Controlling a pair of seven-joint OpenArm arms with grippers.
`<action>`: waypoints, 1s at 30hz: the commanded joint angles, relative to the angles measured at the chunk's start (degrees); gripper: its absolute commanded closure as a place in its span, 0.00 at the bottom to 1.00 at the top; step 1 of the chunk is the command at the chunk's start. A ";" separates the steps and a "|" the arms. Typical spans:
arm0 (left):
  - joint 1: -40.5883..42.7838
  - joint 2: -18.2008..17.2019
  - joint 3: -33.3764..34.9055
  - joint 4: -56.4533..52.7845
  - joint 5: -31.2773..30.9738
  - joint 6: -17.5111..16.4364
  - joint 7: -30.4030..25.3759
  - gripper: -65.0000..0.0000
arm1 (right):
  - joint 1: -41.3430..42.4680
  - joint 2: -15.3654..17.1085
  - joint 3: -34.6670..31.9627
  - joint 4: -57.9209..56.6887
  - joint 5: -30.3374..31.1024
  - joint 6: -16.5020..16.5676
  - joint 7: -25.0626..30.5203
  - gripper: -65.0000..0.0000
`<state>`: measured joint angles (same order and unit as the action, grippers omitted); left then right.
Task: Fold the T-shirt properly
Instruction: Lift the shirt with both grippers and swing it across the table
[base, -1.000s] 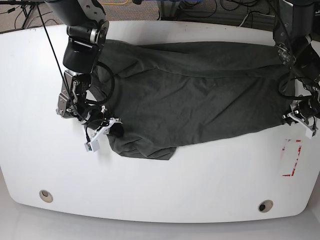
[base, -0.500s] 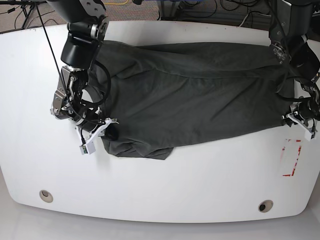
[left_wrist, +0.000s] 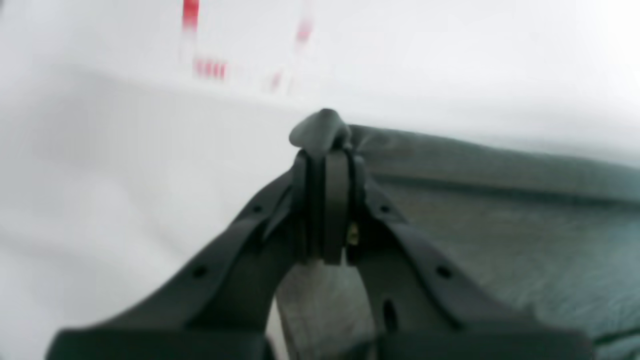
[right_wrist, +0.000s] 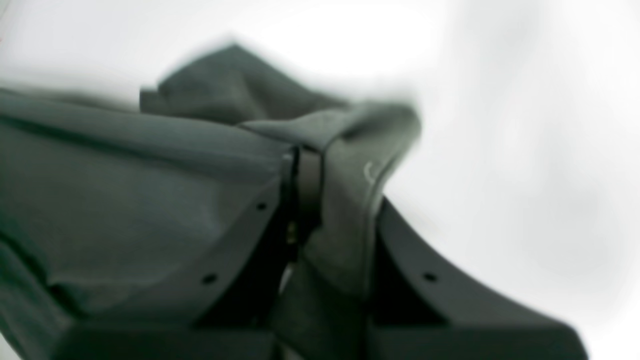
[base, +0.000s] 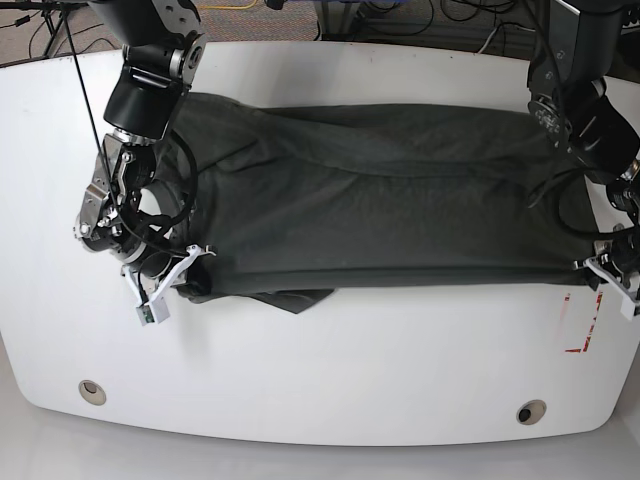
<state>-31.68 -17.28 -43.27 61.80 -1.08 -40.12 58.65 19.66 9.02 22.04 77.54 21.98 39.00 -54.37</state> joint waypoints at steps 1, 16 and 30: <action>-3.53 -0.08 0.06 5.32 -0.54 0.12 1.17 0.99 | 3.68 2.81 0.07 2.33 1.19 0.34 0.00 1.00; -20.05 0.88 7.79 22.90 -0.54 0.12 10.23 0.99 | 25.66 11.07 -7.49 1.63 1.10 0.51 -0.88 1.00; -42.03 -2.02 14.30 21.23 -0.46 0.12 15.15 0.99 | 51.42 15.47 -12.24 -8.13 1.28 1.00 -4.49 1.00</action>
<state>-71.05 -18.74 -29.30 82.98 -3.84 -40.42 72.79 68.34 22.92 9.43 69.30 25.50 40.75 -58.52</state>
